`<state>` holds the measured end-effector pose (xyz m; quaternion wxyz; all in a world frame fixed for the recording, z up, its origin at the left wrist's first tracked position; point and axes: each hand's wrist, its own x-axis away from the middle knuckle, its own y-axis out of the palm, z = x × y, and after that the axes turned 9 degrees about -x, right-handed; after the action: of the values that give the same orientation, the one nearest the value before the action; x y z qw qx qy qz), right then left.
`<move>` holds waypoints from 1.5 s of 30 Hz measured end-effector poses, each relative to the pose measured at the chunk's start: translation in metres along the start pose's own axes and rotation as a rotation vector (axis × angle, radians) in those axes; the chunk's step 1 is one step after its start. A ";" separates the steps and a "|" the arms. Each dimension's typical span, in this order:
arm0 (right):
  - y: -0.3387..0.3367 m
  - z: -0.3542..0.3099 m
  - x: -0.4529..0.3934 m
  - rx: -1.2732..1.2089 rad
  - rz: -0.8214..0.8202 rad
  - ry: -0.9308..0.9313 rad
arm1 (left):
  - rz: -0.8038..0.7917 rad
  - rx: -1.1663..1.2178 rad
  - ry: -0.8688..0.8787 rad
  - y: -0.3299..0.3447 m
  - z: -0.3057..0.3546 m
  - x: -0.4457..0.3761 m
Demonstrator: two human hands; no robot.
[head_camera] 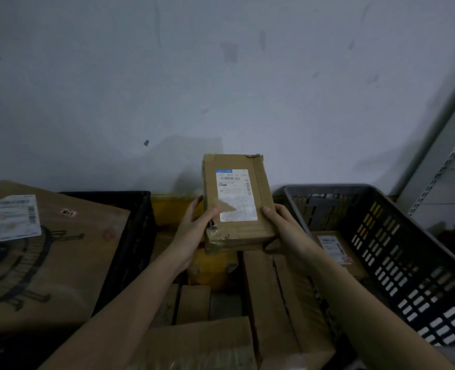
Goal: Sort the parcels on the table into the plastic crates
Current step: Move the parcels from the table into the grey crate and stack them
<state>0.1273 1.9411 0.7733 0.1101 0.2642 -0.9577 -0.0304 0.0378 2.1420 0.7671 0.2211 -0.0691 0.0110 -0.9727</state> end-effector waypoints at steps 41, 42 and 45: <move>-0.283 0.092 -0.061 0.124 0.330 0.306 | 0.123 -0.648 -0.201 0.297 -0.063 0.013; -0.278 0.097 -0.066 0.139 0.316 0.308 | 0.128 -0.651 -0.199 0.296 -0.063 0.012; -0.272 0.116 -0.082 0.120 0.293 0.337 | 0.124 -0.707 -0.185 0.295 -0.065 0.010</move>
<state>0.3048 1.7498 0.6129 0.2559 0.1296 -0.9540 0.0873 0.1462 1.8704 0.6887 0.2421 -0.2283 0.3304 -0.8832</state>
